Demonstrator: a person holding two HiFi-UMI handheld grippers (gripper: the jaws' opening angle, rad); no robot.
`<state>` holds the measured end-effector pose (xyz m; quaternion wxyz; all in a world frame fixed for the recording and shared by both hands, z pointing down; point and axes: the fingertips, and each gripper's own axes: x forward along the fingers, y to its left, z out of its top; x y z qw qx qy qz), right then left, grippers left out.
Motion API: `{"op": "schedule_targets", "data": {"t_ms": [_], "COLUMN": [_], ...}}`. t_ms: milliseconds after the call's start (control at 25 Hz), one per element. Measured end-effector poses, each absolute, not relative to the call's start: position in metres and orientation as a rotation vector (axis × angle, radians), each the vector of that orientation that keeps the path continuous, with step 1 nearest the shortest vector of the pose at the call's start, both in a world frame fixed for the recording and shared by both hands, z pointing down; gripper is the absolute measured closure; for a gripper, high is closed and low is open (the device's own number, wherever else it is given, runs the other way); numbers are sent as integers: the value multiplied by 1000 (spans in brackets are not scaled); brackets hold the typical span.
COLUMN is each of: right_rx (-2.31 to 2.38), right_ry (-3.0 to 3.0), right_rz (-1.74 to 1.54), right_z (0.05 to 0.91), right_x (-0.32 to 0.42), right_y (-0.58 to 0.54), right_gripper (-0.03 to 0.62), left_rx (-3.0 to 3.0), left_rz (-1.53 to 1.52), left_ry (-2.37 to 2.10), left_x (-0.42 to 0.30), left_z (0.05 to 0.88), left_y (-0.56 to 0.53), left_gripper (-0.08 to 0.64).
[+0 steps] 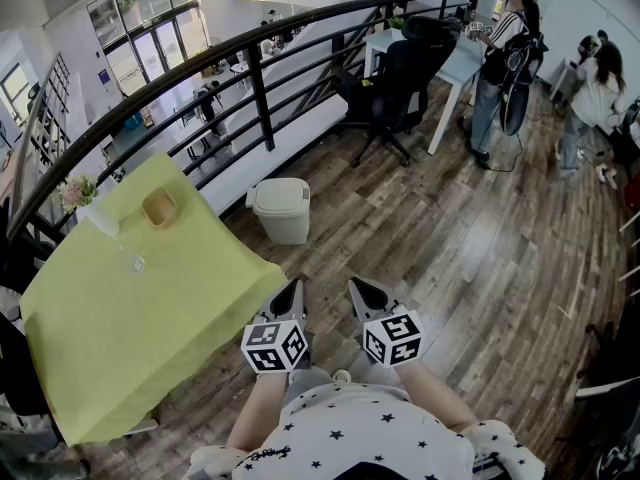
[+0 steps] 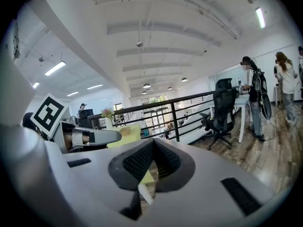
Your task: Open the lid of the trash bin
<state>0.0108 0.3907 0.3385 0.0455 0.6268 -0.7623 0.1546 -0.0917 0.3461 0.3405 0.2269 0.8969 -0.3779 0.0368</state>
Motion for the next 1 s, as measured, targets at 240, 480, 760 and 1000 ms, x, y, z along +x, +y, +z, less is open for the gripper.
{"op": "schedule_targets", "data": {"t_ms": [240,480,760,1000], "right_rx": [1914,1924,1916,1897], "right_ry": [-2331,-2350,-2330,-2336], "right_rz": [476,514,535,555], "right_z": [341,344,351,355], "right_x": [14,17,22,27], "right_y": [386,385,378,353], "right_gripper": [600,598,598,598], "left_rx": [2475,2460,2439,2420], "left_rz": [114,117,123,122], "left_ry": [-1043,-1047,-1065,-1069], "left_x": [-88,-87,-85,-77], "left_z": [342,347,352,357], "left_y": [343,344,336,308], "left_gripper": [548,548,548,548]}}
